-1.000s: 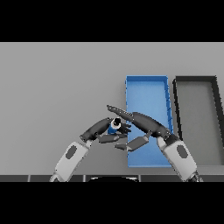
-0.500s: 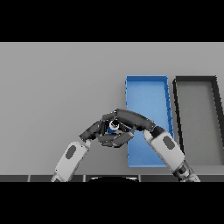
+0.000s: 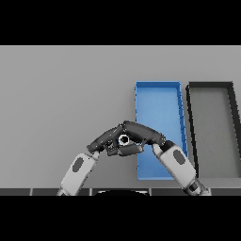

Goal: Pick up the blue pipe and place it into the blue bin.

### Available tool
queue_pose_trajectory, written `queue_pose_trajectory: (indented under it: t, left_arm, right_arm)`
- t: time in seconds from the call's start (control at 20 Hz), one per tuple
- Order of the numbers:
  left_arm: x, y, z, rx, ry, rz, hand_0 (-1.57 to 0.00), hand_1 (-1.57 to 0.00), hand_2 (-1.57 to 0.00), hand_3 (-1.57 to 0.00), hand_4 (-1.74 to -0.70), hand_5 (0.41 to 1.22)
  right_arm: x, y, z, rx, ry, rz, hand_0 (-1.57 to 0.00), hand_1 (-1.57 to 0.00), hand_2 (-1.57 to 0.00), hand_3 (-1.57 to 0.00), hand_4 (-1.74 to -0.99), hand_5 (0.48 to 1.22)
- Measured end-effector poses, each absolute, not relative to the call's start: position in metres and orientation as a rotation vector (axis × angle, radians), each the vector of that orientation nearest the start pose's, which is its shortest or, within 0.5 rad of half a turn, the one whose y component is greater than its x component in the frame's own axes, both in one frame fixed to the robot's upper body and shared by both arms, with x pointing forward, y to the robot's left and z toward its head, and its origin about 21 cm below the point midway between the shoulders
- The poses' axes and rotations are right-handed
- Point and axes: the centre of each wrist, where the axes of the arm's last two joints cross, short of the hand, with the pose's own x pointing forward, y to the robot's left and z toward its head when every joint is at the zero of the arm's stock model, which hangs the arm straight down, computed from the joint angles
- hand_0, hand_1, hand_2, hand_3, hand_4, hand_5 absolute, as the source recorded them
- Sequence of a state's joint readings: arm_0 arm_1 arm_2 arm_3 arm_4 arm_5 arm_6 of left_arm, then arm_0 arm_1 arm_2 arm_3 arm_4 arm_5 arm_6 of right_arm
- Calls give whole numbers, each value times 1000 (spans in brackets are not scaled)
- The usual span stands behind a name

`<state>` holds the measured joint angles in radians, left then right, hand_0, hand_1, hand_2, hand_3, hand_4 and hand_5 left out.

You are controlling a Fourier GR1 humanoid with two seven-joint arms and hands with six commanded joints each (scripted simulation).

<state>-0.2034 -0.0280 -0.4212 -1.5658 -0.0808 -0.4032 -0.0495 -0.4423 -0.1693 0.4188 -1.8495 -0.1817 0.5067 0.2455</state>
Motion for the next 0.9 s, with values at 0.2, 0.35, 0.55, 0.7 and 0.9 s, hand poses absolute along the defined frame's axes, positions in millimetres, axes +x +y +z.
queue_pose_trajectory:
  t: [0.2, 0.35, 0.55, 0.7, 0.9]
  left_arm:
    - [264, 98, 45, -644, -1707, -792, -1571, -1571, -1564, -1434, -1732, 1221]
    - [267, 99, 47, -616, -1738, -797, -1175, -1094, -1069, -841, -1512, 1221]
    - [265, 106, 47, -609, -1701, -894, -481, -448, -437, -344, -1186, 1148]
    - [267, 108, 43, -575, -1626, -918, -246, -229, -223, -175, -1059, 912]
    - [270, 112, 39, -547, -1576, -922, -100, -93, -91, -71, -977, 682]
  right_arm:
    - [264, -110, 160, 717, -1684, 1067, -1545, -1545, -1545, -1534, -1494, 1183]
    - [264, -109, 160, 729, -1716, 1029, -1557, -1558, -1558, -1552, -1496, 1202]
    - [262, -113, 161, 721, -1734, 1020, -1565, -1566, -1566, -1563, -1498, 1213]
    - [262, -109, 164, 700, -1724, 1014, -1568, -1568, -1568, -1567, -1499, 1217]
    - [262, -110, 164, 696, -1774, 1014, -1570, -1570, -1570, -1569, -1499, 1219]
